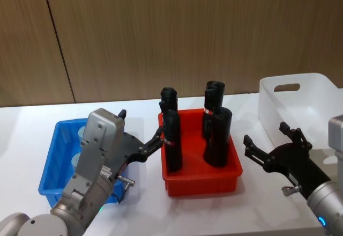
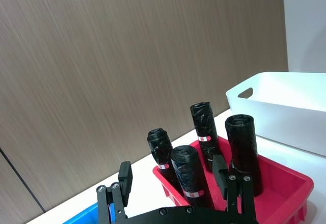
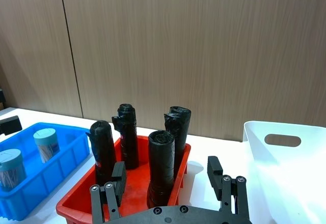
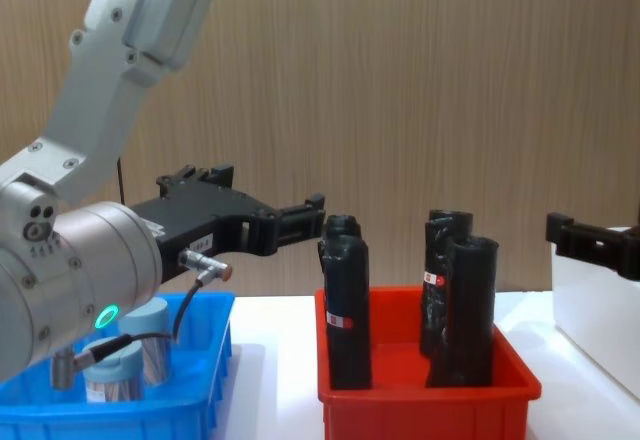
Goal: Pick the cotton swabs from the blue box and place them into the white box.
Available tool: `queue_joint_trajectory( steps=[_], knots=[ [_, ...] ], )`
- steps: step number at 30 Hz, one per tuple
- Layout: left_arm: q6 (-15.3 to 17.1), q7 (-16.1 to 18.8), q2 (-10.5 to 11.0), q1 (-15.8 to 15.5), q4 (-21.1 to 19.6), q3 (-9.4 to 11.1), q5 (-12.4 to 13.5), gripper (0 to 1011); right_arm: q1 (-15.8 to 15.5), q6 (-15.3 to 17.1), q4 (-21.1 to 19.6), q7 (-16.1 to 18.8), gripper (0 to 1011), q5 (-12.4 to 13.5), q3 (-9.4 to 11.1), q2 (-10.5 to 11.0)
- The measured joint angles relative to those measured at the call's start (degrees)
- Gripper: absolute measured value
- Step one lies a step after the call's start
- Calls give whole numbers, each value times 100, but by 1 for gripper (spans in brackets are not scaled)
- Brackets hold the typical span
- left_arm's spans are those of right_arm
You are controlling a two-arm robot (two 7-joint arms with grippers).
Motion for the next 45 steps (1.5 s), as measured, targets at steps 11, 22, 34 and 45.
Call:
queue_joint_trajectory(
  steps=[11,22,34,45],
  knots=[
    [0,0,0,0,0,0,0,1004,0,0,0,0,1002,0,0,0],
    [0,0,0,0,0,0,0,1004,0,0,0,0,1002,0,0,0],
    [0,0,0,0,0,0,0,1004,0,0,0,0,1002,0,0,0],
    [0,0,-1,-1,0,0,0,1004,0,0,0,0,1002,0,0,0]
  ],
)
